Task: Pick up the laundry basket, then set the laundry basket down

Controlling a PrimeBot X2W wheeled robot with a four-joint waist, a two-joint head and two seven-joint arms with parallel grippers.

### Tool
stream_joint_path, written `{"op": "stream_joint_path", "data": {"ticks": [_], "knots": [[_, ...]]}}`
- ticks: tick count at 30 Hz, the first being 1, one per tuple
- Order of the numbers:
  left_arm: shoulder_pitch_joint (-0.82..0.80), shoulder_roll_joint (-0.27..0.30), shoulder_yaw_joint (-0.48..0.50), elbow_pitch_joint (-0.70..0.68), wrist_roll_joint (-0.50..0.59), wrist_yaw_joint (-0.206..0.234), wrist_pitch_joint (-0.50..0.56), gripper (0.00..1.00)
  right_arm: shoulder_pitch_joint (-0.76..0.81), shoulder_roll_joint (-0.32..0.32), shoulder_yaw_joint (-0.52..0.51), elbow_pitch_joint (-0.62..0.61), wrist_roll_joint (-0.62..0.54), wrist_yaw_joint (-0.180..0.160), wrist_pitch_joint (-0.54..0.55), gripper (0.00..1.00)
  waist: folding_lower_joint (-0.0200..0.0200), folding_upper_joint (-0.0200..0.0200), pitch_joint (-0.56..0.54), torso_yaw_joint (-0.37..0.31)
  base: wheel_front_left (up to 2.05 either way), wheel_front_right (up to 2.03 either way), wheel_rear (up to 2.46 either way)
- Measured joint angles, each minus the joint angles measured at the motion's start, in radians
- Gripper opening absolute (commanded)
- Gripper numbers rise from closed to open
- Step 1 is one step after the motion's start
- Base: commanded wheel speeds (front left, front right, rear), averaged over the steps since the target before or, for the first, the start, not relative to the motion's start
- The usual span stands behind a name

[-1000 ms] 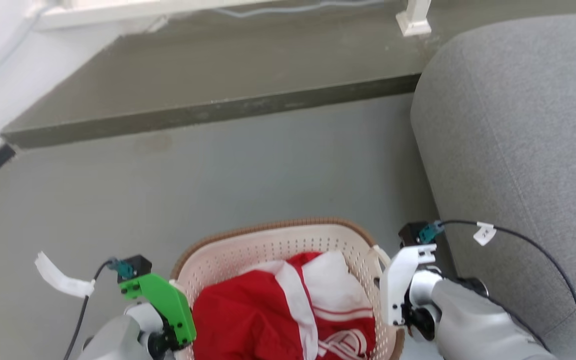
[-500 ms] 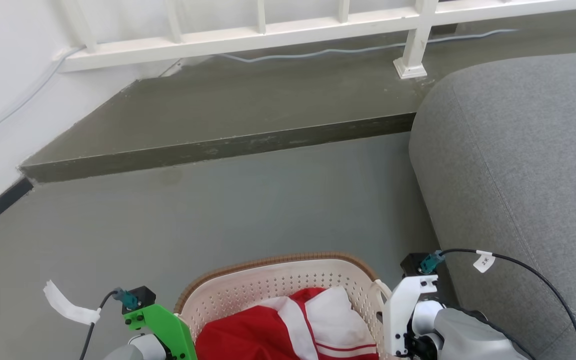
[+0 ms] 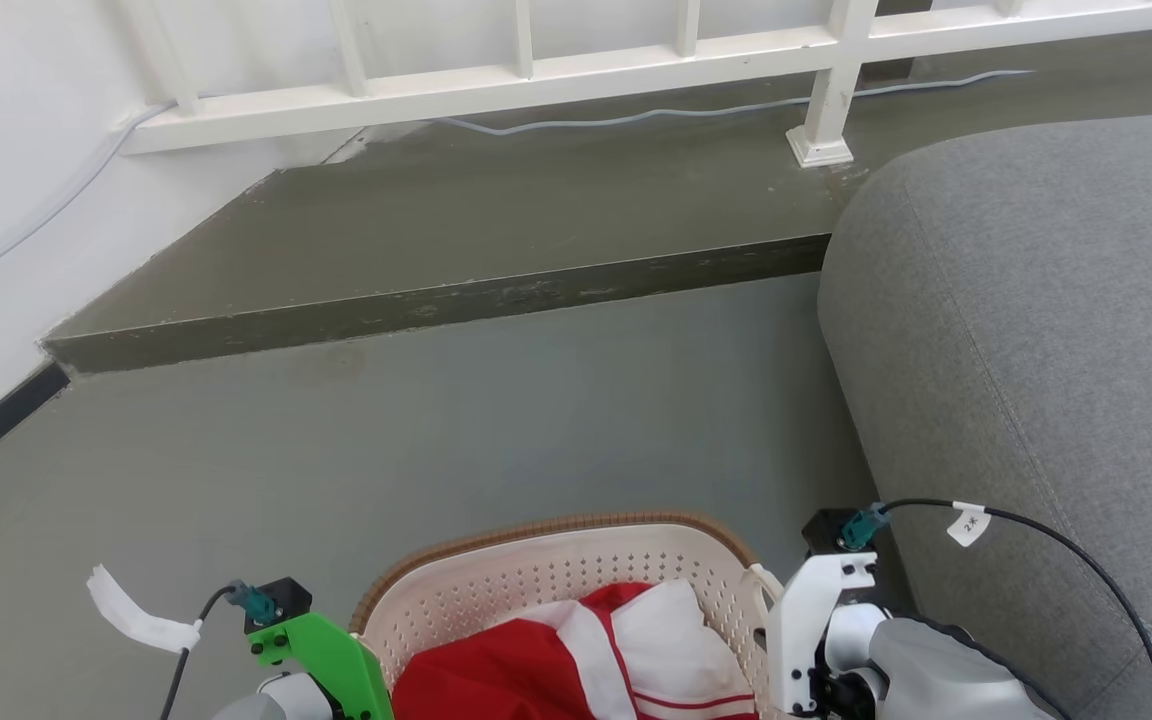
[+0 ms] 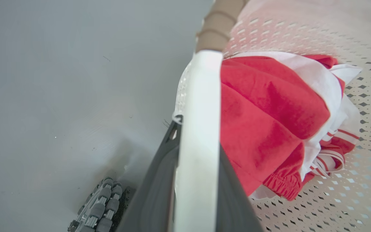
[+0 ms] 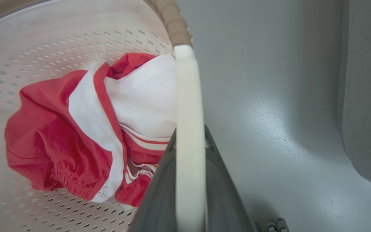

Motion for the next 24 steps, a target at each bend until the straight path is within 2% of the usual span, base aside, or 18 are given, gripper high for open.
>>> {"op": "stream_joint_path", "data": {"ticks": [24], "knots": [[0.002,0.000,-0.008,0.001,-0.008,0.001,0.004,0.00,0.005,-0.001,0.012,-0.002,0.014,-0.002,0.000,0.00,0.0000,0.0000,0.009,-0.001,0.00,0.00,0.00]]}}
